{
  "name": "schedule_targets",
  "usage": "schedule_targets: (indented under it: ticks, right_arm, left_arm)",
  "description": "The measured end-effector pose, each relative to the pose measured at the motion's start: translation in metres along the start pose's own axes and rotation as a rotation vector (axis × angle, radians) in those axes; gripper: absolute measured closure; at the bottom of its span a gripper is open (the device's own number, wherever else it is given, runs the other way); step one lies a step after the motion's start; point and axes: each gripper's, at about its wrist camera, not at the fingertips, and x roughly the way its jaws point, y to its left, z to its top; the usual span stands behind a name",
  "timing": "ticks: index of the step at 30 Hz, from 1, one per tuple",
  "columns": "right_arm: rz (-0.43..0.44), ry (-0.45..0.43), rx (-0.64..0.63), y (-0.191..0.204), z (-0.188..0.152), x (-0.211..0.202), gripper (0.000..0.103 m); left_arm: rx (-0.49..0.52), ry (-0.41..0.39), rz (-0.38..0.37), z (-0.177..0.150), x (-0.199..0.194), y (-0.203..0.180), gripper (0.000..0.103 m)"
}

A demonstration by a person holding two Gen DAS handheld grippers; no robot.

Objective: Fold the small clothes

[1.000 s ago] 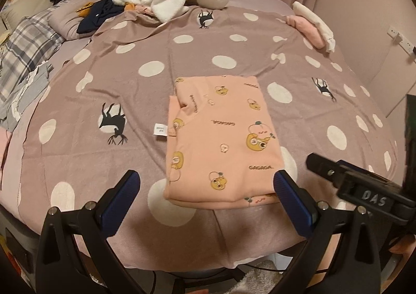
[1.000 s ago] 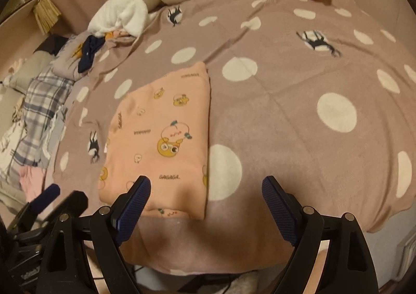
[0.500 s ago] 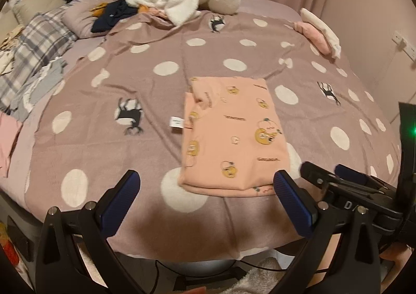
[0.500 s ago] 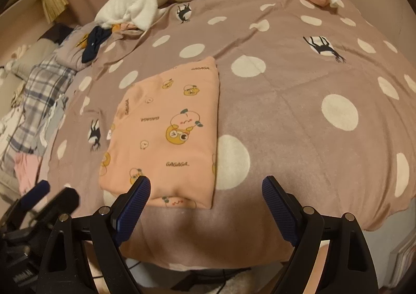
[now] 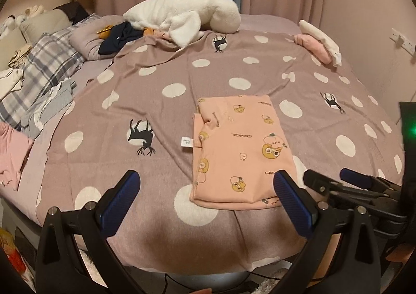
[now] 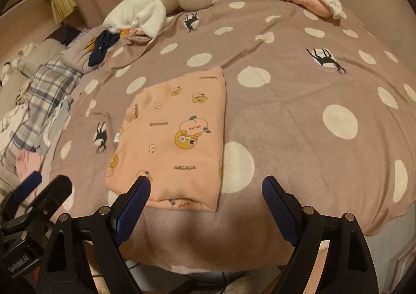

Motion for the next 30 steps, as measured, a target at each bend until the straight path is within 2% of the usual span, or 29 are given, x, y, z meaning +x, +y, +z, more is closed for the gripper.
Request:
schedule_targets:
  ticks: [6, 30]
  right_arm:
    - [-0.026, 0.025, 0.001, -0.0003, -0.0008, 0.0064, 0.015]
    - [-0.032, 0.037, -0.012, 0.0015, -0.0044, 0.0102, 0.015]
  left_arm:
    - [-0.022, 0.006, -0.031, 0.0004, 0.0024, 0.0021, 0.0]
    - [-0.016, -0.007, -0.041, -0.0026, 0.0009, -0.0023, 0.0]
